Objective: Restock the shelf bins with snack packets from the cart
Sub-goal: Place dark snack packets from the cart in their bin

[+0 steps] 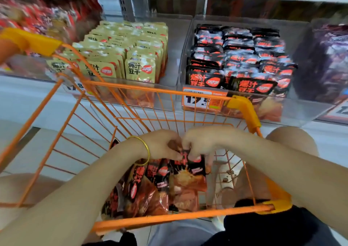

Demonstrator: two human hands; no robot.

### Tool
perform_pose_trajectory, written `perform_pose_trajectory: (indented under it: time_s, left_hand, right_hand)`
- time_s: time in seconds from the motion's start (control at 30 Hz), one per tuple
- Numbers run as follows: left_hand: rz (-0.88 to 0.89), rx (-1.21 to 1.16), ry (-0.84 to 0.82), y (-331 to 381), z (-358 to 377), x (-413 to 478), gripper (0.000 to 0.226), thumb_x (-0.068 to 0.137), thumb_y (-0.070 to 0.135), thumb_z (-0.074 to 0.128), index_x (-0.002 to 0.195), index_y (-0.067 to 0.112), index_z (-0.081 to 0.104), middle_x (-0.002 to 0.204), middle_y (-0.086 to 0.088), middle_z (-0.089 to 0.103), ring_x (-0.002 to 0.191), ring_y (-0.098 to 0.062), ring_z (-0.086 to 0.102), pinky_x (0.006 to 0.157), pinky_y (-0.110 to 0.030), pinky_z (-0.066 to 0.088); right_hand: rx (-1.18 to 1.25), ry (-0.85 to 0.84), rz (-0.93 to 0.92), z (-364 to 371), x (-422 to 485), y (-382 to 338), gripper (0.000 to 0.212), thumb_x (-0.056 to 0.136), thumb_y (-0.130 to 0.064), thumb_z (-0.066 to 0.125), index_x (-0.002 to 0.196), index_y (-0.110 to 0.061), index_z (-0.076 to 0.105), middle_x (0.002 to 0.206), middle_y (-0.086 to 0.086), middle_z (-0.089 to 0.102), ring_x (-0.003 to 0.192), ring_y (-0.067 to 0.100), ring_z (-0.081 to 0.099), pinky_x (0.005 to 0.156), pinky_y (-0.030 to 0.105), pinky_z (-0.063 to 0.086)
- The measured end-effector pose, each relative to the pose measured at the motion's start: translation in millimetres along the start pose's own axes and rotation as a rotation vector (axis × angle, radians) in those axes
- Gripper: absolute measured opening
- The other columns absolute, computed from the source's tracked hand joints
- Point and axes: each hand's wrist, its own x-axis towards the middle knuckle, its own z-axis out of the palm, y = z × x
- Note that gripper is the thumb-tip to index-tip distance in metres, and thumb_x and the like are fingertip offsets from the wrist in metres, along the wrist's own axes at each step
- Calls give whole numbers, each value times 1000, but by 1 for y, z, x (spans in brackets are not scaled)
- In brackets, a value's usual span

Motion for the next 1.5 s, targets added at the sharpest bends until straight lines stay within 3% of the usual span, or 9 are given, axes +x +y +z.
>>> perform_pose_trajectory:
  time_s: [0.17, 0.33, 0.47, 0.6, 0.8, 0.97, 1.13, 1.23, 1.5]
  left_hand:
    - [227, -198, 342, 39, -28, -6, 7, 83, 21, 68, 82, 19, 61, 75, 11, 50, 67, 4, 47, 61, -10, 34]
    - [401, -76, 681, 113, -56, 7, 26, 84, 23, 66, 108, 15, 58, 92, 10, 49, 79, -1, 42, 67, 2, 30]
    - [508, -182, 814, 152, -59, 29, 39, 85, 12, 63, 122, 12, 48, 100, 0, 56, 87, -13, 53, 74, -13, 38]
    - [470, 190, 817, 155, -51, 57, 37, 85, 17, 61, 121, 12, 56, 121, -11, 56, 115, -31, 48, 100, -39, 37]
    - [395, 334, 721, 139, -32, 67, 43, 86, 13, 59, 128, 17, 52, 129, -6, 50, 123, -29, 38, 104, -44, 31]
    - [494, 351, 867, 121, -29, 58, 37, 79, 3, 62, 115, 12, 61, 126, -9, 53, 119, -33, 43, 103, -41, 31]
    - [513, 278, 899, 93, -28, 24, 24, 82, 21, 42, 89, 20, 66, 94, 6, 62, 97, -18, 51, 82, -37, 40]
    - [437, 273, 788, 62, -28, 10, 27, 80, 26, 40, 80, 22, 67, 80, 11, 63, 80, -16, 56, 72, -35, 45]
    - [-41, 292, 363, -14, -14, 12, 16, 91, 17, 52, 99, 17, 66, 104, -1, 65, 98, -20, 58, 85, -32, 47]
  right_hand:
    - [370, 505, -264, -24, -61, 37, 10, 86, -22, 68, 88, -16, 60, 82, -6, 53, 81, 21, 61, 74, 36, 52]
    - [627, 848, -375, -34, -107, 81, 25, 79, 0, 71, 81, -17, 52, 79, 3, 58, 74, 13, 61, 74, 38, 52]
    - [808, 1296, -378, -55, -146, 112, 28, 83, 6, 62, 84, -19, 51, 74, -2, 58, 55, -7, 55, 52, 10, 41]
    - [547, 1641, -100, -70, -154, 149, 21, 81, -9, 64, 101, -8, 55, 89, 4, 57, 80, 13, 55, 71, 29, 44]
    - [418, 1330, 211, -66, -111, 173, 26, 80, -7, 68, 100, -1, 53, 90, 14, 55, 87, 26, 53, 60, 23, 25]
    - [195, 1057, 417, -65, -90, 177, 32, 80, -22, 72, 102, -1, 63, 103, 19, 65, 99, 33, 61, 71, 30, 41]
    - [196, 1261, 517, -62, -110, 147, 51, 80, -21, 74, 115, 0, 43, 119, 22, 53, 111, 39, 53, 82, 41, 44]
    - [127, 1411, 243, -51, -120, 102, 30, 84, -21, 68, 102, -8, 48, 101, 13, 58, 94, 33, 56, 76, 40, 45]
    - [-203, 322, -71, -9, 16, 8, 23, 94, -18, 55, 81, 1, 60, 70, 11, 56, 64, 25, 55, 59, 33, 48]
